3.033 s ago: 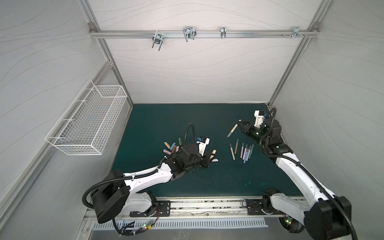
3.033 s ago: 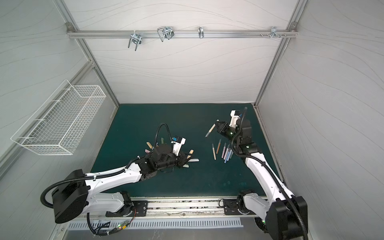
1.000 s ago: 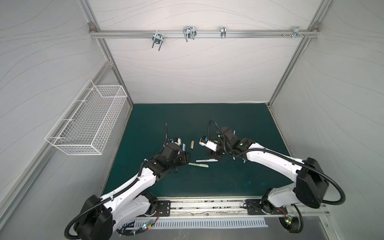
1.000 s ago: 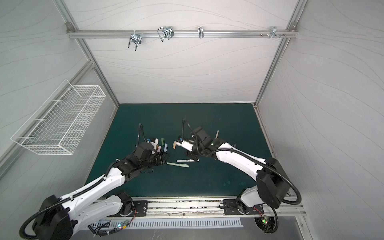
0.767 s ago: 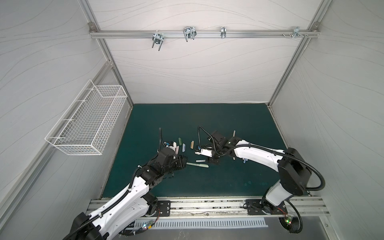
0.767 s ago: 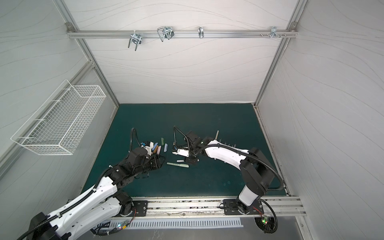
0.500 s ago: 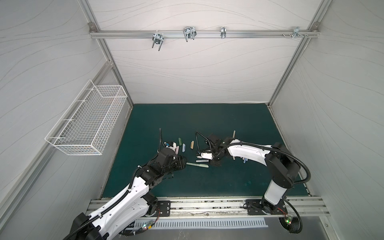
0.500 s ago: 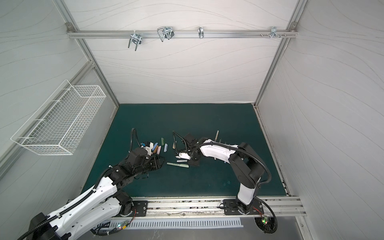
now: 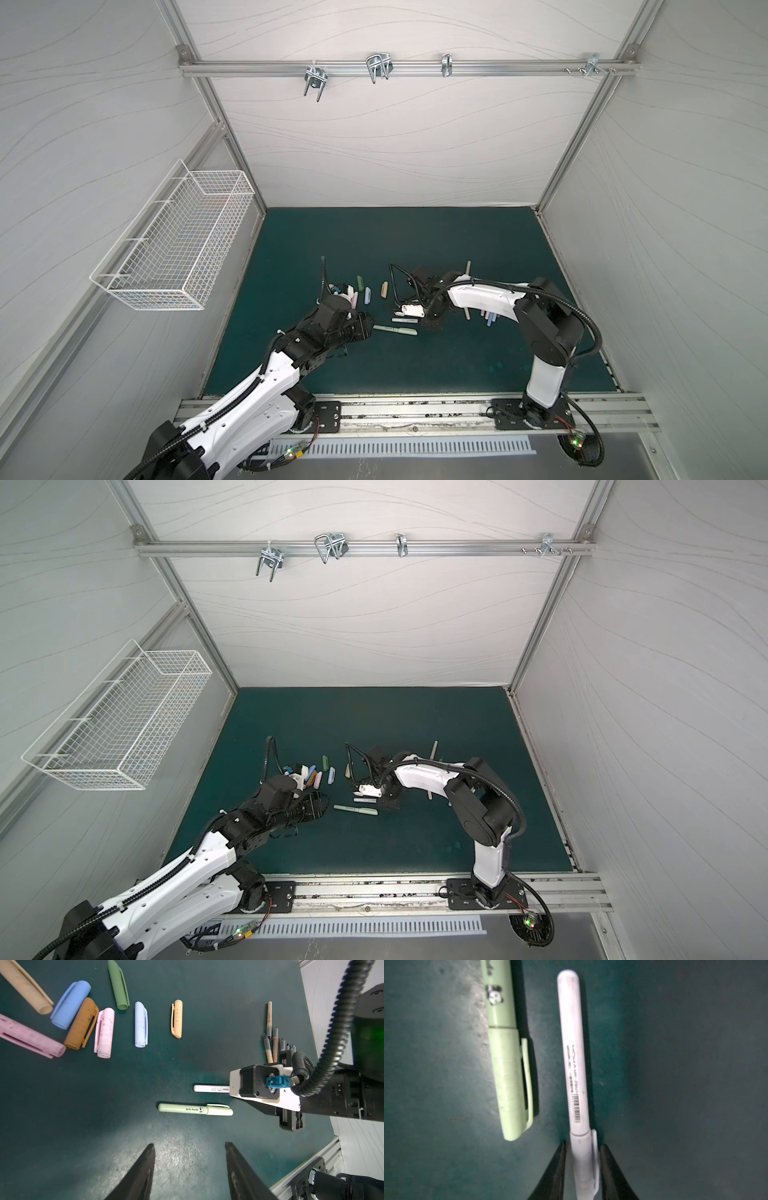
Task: Open the pen caps
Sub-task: 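Grasp the white capped pen with right while left moves toward center, then lift the white pen upright with right toward the left gripper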
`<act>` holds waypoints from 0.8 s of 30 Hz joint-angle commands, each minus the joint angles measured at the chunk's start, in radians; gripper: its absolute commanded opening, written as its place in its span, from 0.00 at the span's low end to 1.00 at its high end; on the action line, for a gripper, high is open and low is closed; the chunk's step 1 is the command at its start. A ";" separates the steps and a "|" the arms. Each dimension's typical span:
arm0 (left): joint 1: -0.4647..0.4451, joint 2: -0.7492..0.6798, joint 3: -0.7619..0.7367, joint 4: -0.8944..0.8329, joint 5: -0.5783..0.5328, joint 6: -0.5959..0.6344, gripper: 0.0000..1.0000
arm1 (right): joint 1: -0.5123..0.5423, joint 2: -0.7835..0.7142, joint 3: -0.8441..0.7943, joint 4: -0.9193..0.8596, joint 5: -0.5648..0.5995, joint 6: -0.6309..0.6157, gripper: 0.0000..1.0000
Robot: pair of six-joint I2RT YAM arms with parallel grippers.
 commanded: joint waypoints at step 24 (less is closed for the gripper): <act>0.002 0.085 0.048 0.447 0.243 -0.202 0.61 | 0.027 -0.383 -0.090 0.133 -0.289 0.390 0.06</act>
